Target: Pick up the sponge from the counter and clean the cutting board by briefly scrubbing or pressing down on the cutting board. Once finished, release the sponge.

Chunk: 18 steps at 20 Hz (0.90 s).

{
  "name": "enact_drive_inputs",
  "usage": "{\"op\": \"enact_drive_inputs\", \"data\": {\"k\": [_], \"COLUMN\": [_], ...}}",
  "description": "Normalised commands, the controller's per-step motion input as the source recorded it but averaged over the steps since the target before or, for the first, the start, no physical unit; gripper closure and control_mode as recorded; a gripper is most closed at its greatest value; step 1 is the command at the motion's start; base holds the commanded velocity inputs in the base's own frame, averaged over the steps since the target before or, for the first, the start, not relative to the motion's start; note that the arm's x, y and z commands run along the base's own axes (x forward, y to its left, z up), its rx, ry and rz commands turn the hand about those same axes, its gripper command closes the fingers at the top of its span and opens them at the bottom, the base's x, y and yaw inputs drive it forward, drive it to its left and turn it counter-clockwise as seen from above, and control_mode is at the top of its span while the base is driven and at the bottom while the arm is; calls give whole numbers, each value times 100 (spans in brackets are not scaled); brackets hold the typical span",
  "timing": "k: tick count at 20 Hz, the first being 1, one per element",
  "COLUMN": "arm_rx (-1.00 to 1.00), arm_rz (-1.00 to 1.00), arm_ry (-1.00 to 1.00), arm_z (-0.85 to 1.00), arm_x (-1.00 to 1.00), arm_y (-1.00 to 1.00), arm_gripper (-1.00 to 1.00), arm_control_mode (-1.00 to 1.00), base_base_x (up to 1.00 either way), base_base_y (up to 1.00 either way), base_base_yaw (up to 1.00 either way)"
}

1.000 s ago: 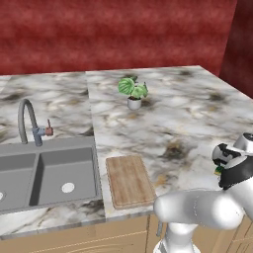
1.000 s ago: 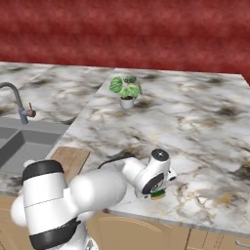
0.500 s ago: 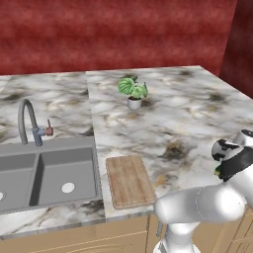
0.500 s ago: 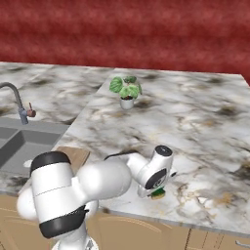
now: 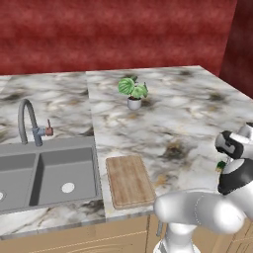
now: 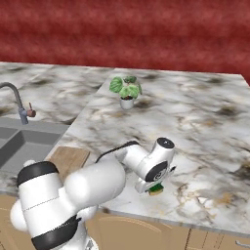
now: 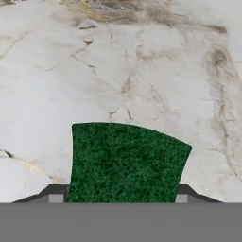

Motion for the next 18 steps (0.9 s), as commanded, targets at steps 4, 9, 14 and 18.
{"op": "enact_drive_inputs", "data": {"k": [4,9,14,18], "arm_rx": [0,0,0,1], "arm_rz": [4,16,19,20], "arm_ry": [17,15,7,5], "arm_z": [43,8,-4,-6], "arm_x": [0,0,-7,-10], "arm_y": [89,99,87,84], "arm_gripper": [100,100,100,100], "arm_control_mode": [-100,-100,-100,-100], "base_base_x": [0,0,0,0], "base_base_y": [0,0,0,0], "base_base_yaw": [0,0,0,0]}}
